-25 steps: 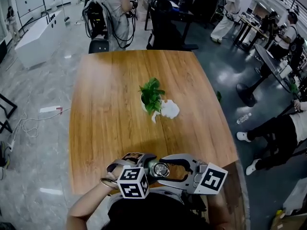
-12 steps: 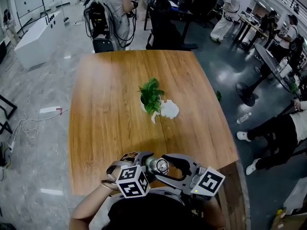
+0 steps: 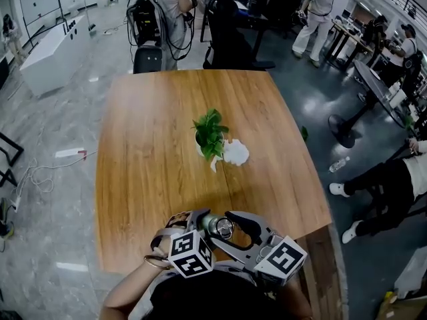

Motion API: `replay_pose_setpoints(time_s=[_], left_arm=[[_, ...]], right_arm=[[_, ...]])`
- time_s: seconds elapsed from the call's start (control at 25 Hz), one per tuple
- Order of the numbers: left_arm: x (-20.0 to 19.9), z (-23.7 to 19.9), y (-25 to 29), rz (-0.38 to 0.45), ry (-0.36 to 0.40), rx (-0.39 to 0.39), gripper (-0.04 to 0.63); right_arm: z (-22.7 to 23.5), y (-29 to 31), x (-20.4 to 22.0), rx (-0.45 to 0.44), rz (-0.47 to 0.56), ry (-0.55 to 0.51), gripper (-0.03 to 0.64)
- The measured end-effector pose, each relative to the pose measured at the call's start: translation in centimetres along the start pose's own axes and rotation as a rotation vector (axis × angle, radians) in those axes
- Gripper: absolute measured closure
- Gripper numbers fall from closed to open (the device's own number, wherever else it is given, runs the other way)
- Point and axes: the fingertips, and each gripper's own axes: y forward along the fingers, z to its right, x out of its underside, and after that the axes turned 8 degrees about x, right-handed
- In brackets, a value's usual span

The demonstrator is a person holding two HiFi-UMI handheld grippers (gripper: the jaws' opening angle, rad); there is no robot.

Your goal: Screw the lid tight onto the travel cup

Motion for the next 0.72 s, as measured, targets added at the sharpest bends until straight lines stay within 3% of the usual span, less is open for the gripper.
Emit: replay_pose_setpoints(time_s=[0.08, 0.2, 0.28, 0.4, 0.48, 0.56, 0.64, 0.72], left_arm=[[0.0, 0.9, -0.1, 0.021, 0.058, 0.076, 0.199], [0.0, 2.7, -0.3, 0.047, 0.164, 0.207, 0.199], [0.1, 3.1, -0.1, 0.041, 0.181, 0.239, 0.200], [0.0, 2.1, 0.3, 0.033, 0.090, 0.169, 0.200], [-0.1, 0.9, 0.4, 0.042, -0.030, 0.080, 0.199], [-0.1, 0.0, 0.4, 0.041, -0.102, 0.009, 0.199], [-0.1, 0.1, 0.4, 0.042, -0.080, 0.011, 0.199], [-0.2, 1.0, 0.3, 0.064, 0.002, 0.098, 0.199]], right_arm=[[-0.7, -0.3, -0.3, -0.081, -0.003, 0.035, 0.364], [-2.0, -0.9, 0.7, -0.177, -0.099, -0.051, 0.344], [-2.3, -0.8, 1.2, -0.195, -0.125, -0.116, 0.344], [-1.4, -0.2, 1.0, -0.114, -0.077, -0.107, 0.345], [-0.2, 0.2, 0.5, -0.013, -0.020, -0.025, 0.345], [0.4, 0.6, -0.3, 0.041, 0.041, 0.047, 0.345], [-0.1, 0.4, -0.3, 0.010, 0.038, 0.073, 0.345], [-0.8, -0.3, -0.1, -0.066, -0.012, 0.047, 0.344]])
